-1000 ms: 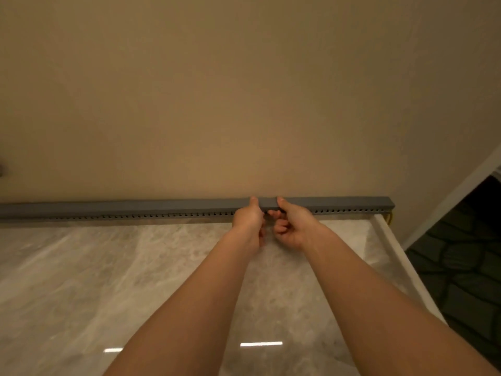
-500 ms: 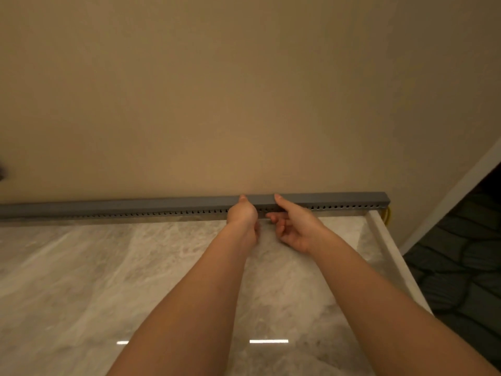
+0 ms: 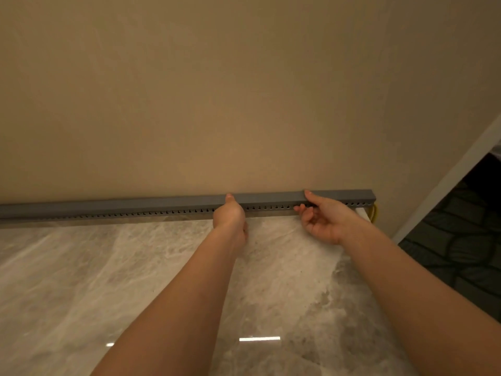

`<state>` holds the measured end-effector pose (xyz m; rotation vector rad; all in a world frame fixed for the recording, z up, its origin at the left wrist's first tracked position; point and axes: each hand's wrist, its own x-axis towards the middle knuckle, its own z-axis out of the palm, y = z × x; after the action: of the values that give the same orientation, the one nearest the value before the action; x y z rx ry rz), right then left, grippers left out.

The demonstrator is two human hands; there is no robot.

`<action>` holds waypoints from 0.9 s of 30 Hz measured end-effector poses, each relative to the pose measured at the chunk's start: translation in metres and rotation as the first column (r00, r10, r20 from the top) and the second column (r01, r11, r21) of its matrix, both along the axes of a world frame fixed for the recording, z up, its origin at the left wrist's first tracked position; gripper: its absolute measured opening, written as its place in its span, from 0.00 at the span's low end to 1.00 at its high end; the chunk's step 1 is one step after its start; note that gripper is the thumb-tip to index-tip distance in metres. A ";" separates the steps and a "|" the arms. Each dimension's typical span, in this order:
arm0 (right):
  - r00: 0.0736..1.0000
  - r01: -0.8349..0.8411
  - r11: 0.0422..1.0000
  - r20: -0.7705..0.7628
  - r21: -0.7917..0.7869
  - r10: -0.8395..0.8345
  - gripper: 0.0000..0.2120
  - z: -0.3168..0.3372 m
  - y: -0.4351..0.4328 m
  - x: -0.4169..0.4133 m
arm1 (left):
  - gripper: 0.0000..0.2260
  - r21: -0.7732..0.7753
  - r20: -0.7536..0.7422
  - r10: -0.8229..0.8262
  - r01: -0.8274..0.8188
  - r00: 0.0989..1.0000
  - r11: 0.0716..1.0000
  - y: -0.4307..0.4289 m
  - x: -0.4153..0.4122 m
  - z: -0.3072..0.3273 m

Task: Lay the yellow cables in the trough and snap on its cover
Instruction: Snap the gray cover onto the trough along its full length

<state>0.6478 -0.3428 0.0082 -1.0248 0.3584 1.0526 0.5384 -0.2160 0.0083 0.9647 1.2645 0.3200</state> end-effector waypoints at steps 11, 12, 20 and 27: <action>0.998 -0.023 0.999 0.055 -0.048 0.025 0.16 -0.006 0.004 0.002 | 0.21 0.040 0.018 -0.167 0.166 0.986 0.985 -0.038 0.019 -0.005; 0.998 -0.016 0.999 0.067 -0.048 0.019 0.15 -0.006 0.004 0.002 | 0.20 0.034 0.030 -0.209 0.208 0.977 0.978 -0.045 0.024 -0.005; 0.994 -0.039 0.998 0.098 -0.045 0.043 0.11 -0.007 0.002 0.001 | 0.21 0.074 -0.007 -0.229 0.229 0.973 0.971 -0.059 0.044 -0.005; 0.934 -0.060 0.983 0.337 -0.176 0.117 0.13 -0.005 -0.001 -0.006 | 0.19 0.050 0.046 -0.232 0.230 0.972 0.972 -0.053 0.041 -0.003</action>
<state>0.6413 -0.3436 0.0030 -1.3600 0.1108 0.9105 0.5799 -0.2693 0.0052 1.1232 1.0887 0.1901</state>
